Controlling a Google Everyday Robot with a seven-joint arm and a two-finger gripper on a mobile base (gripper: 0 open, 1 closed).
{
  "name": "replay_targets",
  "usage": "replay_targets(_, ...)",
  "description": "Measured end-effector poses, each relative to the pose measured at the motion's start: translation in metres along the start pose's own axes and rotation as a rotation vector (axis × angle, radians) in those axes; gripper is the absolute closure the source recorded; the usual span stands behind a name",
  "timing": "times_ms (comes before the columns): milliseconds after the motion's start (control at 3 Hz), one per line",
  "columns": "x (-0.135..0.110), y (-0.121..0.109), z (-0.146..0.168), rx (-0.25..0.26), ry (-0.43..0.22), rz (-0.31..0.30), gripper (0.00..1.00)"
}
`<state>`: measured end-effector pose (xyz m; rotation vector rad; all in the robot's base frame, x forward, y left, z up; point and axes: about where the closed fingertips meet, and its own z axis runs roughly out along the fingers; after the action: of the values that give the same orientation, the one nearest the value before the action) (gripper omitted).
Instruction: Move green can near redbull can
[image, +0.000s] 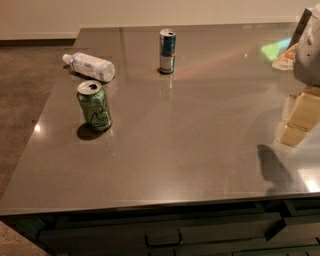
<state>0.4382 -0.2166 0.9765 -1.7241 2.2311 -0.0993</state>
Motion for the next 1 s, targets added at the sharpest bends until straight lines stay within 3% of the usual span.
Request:
replay_targets(667,-0.01,-0.01,0.004,0.003,-0.029,0.026,0.0)
replay_targets(1000,-0.043,-0.032,0.022,-0.003,-0.124,0.047,0.0)
